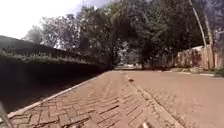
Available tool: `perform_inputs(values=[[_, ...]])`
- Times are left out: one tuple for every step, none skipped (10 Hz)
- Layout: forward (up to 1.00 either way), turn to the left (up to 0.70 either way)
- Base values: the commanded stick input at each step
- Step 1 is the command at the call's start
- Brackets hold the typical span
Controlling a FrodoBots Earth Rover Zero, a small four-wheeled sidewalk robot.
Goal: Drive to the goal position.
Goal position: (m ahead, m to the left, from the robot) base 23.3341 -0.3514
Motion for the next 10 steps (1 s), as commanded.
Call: perform_inputs(values=[[0.7,0.0],[0.7,0.0],[0.7,0.0],[0.7,-0.33],[0.7,-0.33],[0.7,-0.33],[0.7,-0.23],[0.7,0.0],[0.7,0.0],[0.7,0.0]])
